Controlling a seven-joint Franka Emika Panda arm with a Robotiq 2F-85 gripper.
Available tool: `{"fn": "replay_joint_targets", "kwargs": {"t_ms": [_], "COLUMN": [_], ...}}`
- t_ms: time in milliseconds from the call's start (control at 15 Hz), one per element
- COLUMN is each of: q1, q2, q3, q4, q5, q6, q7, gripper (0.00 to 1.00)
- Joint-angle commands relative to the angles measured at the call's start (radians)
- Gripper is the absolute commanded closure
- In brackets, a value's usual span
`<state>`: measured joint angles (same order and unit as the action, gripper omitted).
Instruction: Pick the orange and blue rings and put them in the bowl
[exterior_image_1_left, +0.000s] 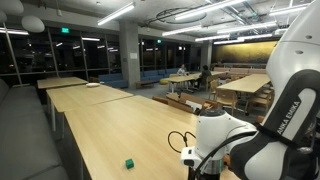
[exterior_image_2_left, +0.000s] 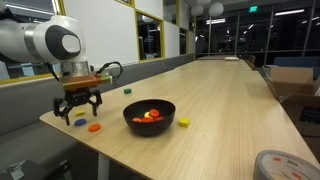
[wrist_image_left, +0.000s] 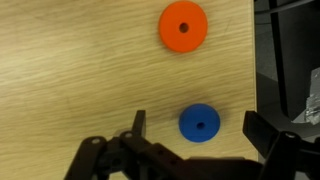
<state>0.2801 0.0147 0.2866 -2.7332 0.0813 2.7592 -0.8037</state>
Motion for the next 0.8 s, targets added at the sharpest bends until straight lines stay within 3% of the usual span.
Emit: {"fn": "replay_joint_targets", "kwargs": {"t_ms": [0, 667, 733], "q1": [0.002, -0.007, -0.008], "q2": [0.009, 0.032, 0.032], "q3": [0.008, 0.017, 0.017], "q4": [-0.007, -0.009, -0.009], "q5": [0.003, -0.008, -0.010], "q6": [0.049, 0.093, 0.094], "q7": [0.016, 0.025, 0.026], "gripper": [0.00, 0.00, 0.25]}}
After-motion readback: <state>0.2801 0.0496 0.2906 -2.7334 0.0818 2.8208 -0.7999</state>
